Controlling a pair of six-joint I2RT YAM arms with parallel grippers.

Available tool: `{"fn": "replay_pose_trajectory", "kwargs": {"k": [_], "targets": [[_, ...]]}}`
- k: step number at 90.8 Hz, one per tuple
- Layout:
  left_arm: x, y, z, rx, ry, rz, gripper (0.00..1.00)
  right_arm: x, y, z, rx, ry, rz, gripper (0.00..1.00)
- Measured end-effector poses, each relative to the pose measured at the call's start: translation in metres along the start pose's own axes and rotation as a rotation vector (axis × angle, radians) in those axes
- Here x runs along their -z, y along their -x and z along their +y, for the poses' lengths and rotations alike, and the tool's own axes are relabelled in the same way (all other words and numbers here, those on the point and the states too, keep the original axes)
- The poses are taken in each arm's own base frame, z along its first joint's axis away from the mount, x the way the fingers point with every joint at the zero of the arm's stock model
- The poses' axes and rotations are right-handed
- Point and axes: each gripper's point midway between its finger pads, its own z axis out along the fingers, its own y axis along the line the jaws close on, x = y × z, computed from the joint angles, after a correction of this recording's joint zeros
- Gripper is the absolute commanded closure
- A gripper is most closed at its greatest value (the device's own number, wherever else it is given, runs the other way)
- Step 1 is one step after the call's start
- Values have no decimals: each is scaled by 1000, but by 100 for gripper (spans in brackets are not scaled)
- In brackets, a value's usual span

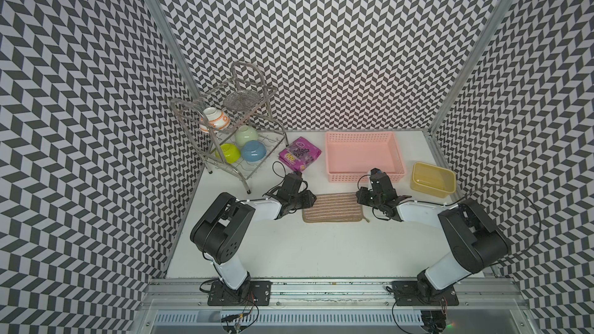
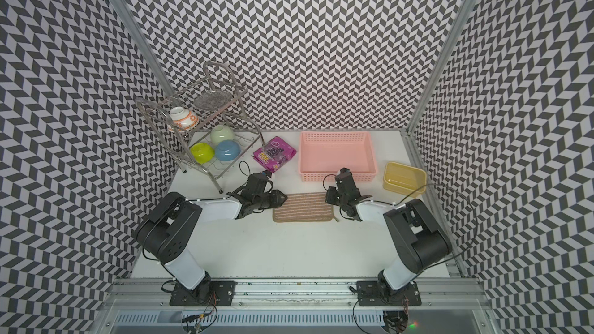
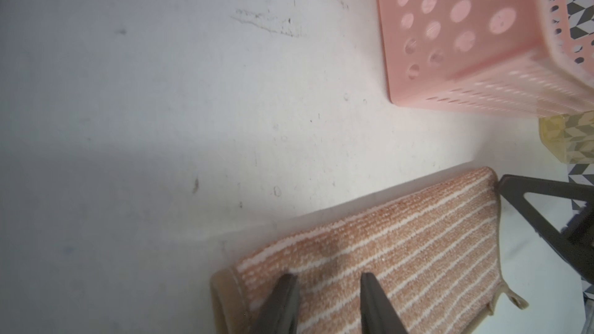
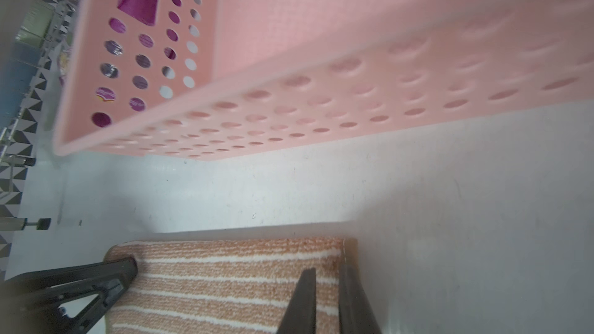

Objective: Fold the square dishcloth
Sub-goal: Smooth out the cleaning item at the center of the board.

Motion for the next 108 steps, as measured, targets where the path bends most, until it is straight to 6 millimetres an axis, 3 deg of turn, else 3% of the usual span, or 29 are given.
{"fn": "replay_pose_trajectory", "kwargs": {"k": [22, 35, 68, 86, 108], "targets": [[33, 34, -30, -39, -53, -98, 64, 26, 22, 15, 23, 39, -75, 79], [47, 39, -31, -34, -39, -125, 64, 33, 21, 13, 32, 31, -81, 72], [55, -5, 10, 14, 106, -60, 64, 40, -18, -13, 52, -49, 7, 61], [50, -26, 22, 21, 154, -17, 64, 43, -40, -15, 72, -58, 50, 60], [35, -45, 34, -2, 228, 32, 66, 43, -47, -9, 89, -55, 60, 60]]}}
